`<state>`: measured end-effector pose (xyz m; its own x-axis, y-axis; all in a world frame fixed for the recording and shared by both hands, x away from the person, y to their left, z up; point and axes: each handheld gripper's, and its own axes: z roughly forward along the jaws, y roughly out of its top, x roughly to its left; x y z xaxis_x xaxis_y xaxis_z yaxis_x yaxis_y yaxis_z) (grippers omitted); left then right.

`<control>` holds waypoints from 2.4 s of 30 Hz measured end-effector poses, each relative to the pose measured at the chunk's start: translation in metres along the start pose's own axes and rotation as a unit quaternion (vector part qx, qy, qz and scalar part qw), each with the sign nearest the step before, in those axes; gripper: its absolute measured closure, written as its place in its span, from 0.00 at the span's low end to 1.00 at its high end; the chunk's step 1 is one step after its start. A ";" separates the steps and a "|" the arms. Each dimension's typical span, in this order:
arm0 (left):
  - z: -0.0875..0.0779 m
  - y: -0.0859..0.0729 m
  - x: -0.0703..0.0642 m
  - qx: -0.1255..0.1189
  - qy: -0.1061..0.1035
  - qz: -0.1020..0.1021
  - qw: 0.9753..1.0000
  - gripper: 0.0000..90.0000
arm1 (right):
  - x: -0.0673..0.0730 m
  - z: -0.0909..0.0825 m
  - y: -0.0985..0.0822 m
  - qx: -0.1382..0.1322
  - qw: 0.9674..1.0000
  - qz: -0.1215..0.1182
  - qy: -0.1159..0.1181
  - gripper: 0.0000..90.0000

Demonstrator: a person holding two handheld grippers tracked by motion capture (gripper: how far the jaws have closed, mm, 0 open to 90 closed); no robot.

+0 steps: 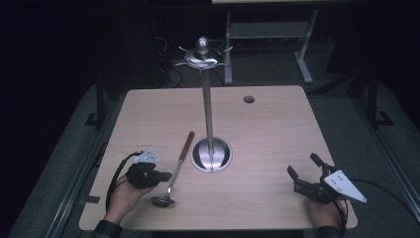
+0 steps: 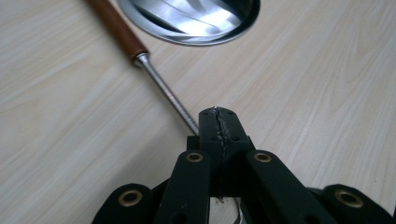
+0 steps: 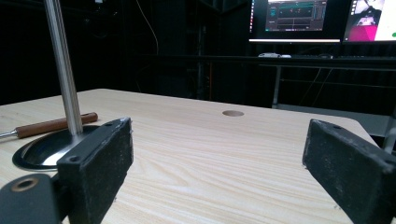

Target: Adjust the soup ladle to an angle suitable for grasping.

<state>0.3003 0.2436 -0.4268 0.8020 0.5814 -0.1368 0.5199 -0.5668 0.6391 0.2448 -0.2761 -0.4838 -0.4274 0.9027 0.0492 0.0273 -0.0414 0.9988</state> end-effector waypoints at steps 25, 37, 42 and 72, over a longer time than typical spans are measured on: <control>0.029 0.005 -0.006 0.076 -0.008 0.024 0.997 1.00 | 0.000 0.000 0.000 0.000 1.000 0.000 0.000 0.09; 0.022 -0.004 0.002 0.078 0.000 0.007 0.997 1.00 | 0.000 0.000 0.000 0.000 1.000 0.000 0.000 0.09; 0.015 -0.008 0.008 0.075 0.013 -0.002 0.997 1.00 | 0.000 0.000 0.000 0.000 1.000 0.000 0.000 0.09; -0.015 -0.030 0.042 0.090 0.056 -0.029 0.994 1.00 | 0.000 0.000 0.000 0.000 1.000 0.000 0.000 0.09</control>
<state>0.3142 0.2941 -0.4406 0.7368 0.6716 -0.0776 0.6162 -0.6199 0.4859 0.2450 -0.2763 -0.4838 -0.4274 0.9028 0.0484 0.0265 -0.0410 0.9988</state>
